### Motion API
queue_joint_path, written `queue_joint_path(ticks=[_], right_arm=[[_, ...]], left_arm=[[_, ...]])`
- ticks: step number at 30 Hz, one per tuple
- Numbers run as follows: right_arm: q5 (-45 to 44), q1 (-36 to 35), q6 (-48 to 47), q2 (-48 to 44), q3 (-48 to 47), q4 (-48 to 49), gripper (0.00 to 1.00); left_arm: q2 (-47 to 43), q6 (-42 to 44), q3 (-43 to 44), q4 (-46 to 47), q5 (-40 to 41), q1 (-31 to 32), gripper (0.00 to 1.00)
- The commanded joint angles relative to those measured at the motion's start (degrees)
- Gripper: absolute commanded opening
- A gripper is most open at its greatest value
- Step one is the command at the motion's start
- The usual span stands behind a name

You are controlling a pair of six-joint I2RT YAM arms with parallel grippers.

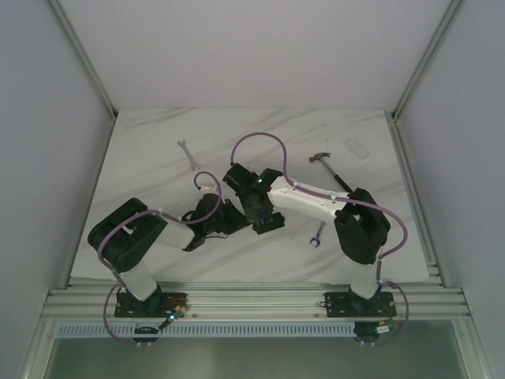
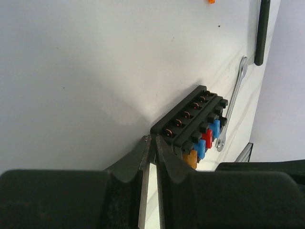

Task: Snap on the fuse box
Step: Install the fuse at the fuse box base.

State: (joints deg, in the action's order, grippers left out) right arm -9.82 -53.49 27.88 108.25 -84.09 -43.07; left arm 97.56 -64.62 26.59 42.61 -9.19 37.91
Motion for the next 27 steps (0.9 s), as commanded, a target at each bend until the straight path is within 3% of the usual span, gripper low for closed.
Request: queue_joint_path(ticks=[1,19,27], right_arm=[[0.4,-0.2,1.3,-1.1,0.6,-1.9,0.16],[0.9,-0.2,1.8,4.9,3.3,-0.7,0.00],[1.2,-0.4,1.5,11.0,4.2,-1.5,0.00]], left_arm=[[0.3,1.1,-2.0,-5.0,0.6,0.4,0.20],[0.9,0.7,-1.9,-4.7,0.5,0.8,0.20],[0.9,0.6,-2.1,-4.4,0.5,0.9,0.20]])
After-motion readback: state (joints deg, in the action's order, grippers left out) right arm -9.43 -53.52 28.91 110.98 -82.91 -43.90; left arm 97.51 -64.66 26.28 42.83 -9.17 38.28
